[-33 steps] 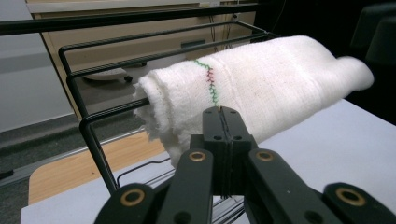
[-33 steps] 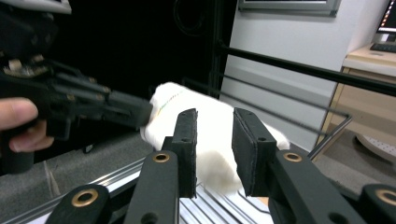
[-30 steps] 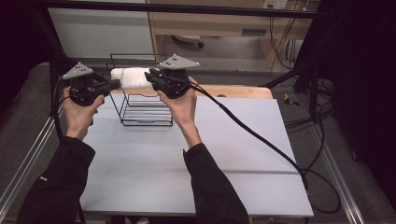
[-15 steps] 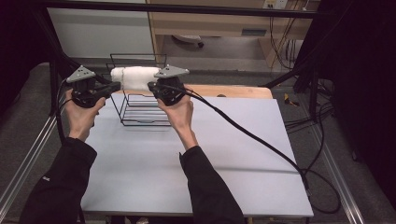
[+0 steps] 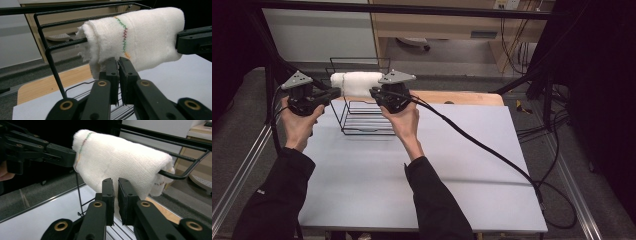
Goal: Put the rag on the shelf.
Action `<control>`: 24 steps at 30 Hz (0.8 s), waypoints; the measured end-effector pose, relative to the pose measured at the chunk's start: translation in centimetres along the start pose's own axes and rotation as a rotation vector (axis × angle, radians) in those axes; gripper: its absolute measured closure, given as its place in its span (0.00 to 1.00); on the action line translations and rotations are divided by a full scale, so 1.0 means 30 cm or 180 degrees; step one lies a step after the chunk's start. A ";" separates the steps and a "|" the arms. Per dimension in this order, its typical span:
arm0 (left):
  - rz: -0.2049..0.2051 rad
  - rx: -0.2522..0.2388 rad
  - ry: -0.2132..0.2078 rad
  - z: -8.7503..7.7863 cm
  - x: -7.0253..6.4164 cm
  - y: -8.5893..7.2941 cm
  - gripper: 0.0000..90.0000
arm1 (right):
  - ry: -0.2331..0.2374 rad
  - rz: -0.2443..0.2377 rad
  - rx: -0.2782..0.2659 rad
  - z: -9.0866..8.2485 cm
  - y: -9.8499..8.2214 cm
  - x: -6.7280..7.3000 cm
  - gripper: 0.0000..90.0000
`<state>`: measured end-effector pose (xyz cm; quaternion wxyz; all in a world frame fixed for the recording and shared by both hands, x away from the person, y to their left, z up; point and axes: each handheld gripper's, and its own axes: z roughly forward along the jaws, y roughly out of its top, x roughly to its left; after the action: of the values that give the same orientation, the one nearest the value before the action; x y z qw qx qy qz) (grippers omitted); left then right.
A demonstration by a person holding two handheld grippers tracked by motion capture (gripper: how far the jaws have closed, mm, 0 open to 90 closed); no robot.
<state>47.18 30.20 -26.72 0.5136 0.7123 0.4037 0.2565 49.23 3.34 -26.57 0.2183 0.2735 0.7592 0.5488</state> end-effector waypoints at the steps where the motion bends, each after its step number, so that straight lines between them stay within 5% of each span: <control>1: 0.0009 0.0015 -0.0006 -0.005 -0.001 0.000 0.91 | 0.0013 -0.0005 -0.0001 -0.007 0.003 0.002 0.90; 11: 0.0020 0.0134 -0.0036 -0.055 -0.008 -0.024 0.66 | 0.0116 0.0037 0.0037 -0.074 0.008 0.006 0.72; 24: 0.0022 0.0288 -0.0051 -0.097 -0.018 -0.127 0.41 | 0.0110 0.0207 0.0153 -0.185 -0.041 -0.042 0.41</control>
<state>43.44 31.82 -29.27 0.4833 0.7382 0.4083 0.2340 46.45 -1.75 -26.02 0.1806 0.2937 0.7665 0.5418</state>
